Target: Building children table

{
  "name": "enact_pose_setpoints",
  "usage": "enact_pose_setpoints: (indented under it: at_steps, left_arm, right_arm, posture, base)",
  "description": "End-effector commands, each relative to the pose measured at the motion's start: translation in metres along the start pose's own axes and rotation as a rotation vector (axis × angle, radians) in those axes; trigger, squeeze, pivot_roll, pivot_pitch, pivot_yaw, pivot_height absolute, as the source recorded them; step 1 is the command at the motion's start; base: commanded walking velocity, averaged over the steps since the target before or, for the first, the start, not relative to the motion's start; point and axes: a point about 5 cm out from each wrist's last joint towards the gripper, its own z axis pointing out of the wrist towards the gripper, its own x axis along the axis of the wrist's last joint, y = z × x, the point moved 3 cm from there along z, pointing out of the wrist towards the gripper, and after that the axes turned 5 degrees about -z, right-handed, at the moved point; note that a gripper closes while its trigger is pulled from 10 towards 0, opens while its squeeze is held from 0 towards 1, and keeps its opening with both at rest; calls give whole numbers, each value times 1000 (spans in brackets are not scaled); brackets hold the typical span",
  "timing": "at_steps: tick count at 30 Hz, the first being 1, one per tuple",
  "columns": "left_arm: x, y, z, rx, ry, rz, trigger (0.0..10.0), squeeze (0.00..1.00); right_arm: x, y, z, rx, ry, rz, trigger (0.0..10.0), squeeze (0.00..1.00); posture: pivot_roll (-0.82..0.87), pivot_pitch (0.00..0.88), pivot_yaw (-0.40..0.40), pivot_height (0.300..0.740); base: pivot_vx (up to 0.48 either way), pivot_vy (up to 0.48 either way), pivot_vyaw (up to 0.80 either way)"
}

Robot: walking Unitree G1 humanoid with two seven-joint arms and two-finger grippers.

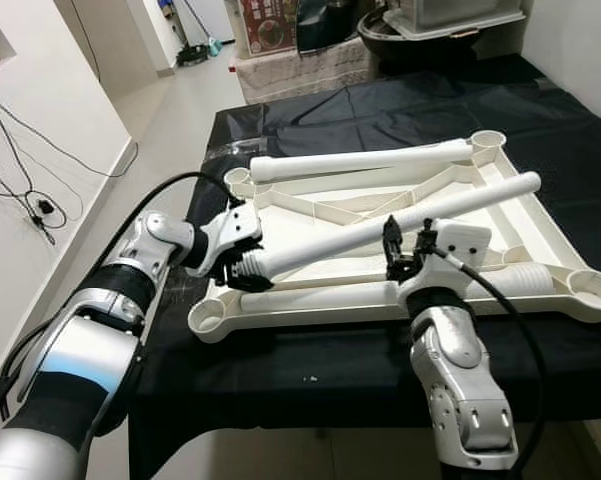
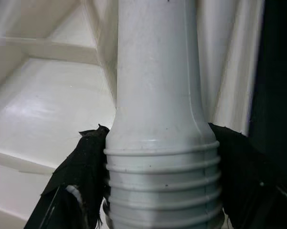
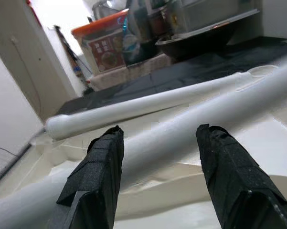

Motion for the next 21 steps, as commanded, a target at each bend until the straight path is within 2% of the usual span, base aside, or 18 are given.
enact_pose_setpoints:
  at_steps: [1,2,3,6,7,8,10,13,14,16,17,18,19,20,21]
  left_arm:
    - [-1,-9,-12,78,53,-7,10000,0]
    - [1,-12,-13,120,84,6,10000,0]
    - [4,-13,-13,157,115,20,10000,0]
    - [5,-14,-14,180,134,29,10000,0]
    - [6,-15,-14,228,153,52,10000,0]
    - [6,-16,-14,257,164,66,10000,0]
    - [2,-11,-16,380,257,76,10000,0]
    - [2,-11,-16,380,257,76,10000,0]
    - [0,-8,-17,428,288,75,10000,0]
    - [0,-8,-17,428,288,75,10000,0]
    - [-4,2,-16,481,330,73,10000,0]
    - [-4,2,-16,481,330,73,10000,0]
    - [-7,12,-15,522,363,66,10000,0]
    - [-7,12,-15,522,363,66,10000,0]
    - [-9,23,-12,539,382,65,10000,0]
  right_arm:
    - [-2,-8,2,34,-8,61,10000,0]
    - [-3,-9,4,47,-20,78,10000,0]
    - [-5,-9,6,56,-28,66,10000,588]
    - [-5,-9,7,62,-32,55,10000,588]
    - [-7,-9,8,74,-38,68,10000,1000]
    - [-8,-9,8,82,-42,79,10000,1000]
    - [-10,-17,11,146,-62,222,10000,1000]
    - [-10,-17,11,146,-62,222,10000,1000]
    - [-10,-21,13,174,-68,286,10000,1000]
    - [-10,-21,13,174,-68,286,10000,1000]
    - [-6,-26,16,213,-71,387,10000,0]
    - [-6,-26,16,213,-71,387,10000,0]
    - [-2,-30,18,259,-69,482,10000,0]
    - [-2,-30,18,259,-69,482,10000,0]
    - [3,-33,20,303,-64,569,10000,0]
  posture:
    - [84,0,130,740]
    - [77,0,124,740]
    - [77,0,124,740]
    - [77,0,124,740]
    - [75,0,109,740]
    - [75,0,109,740]
    - [74,0,87,740]
    - [74,0,87,740]
    - [73,0,85,740]
    - [73,0,85,740]
    - [72,0,57,740]
    - [72,0,57,740]
    - [72,0,46,740]
    - [72,0,46,740]
    - [72,0,36,740]
  base:
    - [0,0,0]
    - [0,0,0]
    - [0,0,0]
    - [0,0,0]
    - [0,0,0]
    - [0,0,0]
    - [0,0,0]
    - [0,0,0]
    - [0,0,0]
    - [0,0,0]
    - [0,0,0]
    - [0,0,0]
    - [0,0,0]
    - [0,0,0]
    - [0,0,0]
